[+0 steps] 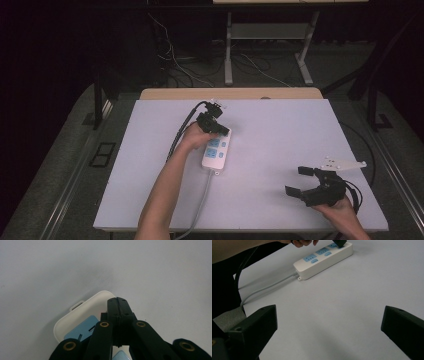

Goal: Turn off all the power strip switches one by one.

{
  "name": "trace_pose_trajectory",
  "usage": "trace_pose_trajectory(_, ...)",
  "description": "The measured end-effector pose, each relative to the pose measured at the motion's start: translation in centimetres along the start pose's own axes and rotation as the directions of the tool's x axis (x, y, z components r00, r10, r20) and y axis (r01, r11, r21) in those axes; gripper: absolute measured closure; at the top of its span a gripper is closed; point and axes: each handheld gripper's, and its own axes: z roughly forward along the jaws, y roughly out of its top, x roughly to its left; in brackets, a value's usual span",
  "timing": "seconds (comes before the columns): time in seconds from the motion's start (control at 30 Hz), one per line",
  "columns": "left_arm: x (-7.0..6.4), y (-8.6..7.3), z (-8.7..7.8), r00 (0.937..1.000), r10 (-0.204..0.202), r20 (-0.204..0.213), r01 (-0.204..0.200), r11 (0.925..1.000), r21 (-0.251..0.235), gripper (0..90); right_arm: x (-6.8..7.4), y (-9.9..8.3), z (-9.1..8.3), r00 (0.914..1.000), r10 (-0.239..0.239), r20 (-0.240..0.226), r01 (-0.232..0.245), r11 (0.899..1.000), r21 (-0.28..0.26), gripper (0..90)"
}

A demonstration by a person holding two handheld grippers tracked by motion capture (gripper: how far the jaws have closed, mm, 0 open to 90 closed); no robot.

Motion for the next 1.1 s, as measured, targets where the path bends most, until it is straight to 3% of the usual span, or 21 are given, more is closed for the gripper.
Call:
trace_pose_trajectory(0.43,-0.3,-0.3,0.0,0.9998,0.01,-0.017,-0.011,0.9995,-0.03,89.6,-0.1,0.0,0.1,1.0,0.0,0.001,0.0,1.0,0.0,0.3)
trace_pose_trajectory(0.5,-0.3,-0.3,-0.3,1.0,0.004,-0.006,-0.005,0.9981,-0.061,89.5,-0.1,0.0,0.0,1.0,0.001,0.001,-0.001,1.0,-0.001,0.3)
trace_pose_trajectory(0.67,-0.8,-0.4,-0.2,0.9994,0.028,-0.021,-0.03,0.9978,-0.06,89.3,-0.1,0.0,0.1,1.0,0.003,-0.002,-0.003,1.0,0.0,0.3)
trace_pose_trajectory(1.1,-1.6,-0.5,-3.2,0.997,0.062,-0.047,-0.066,0.9926,-0.102,87.6,-0.1,0.0,0.1,1.0,0.001,0.001,-0.001,1.0,0.002,0.3)
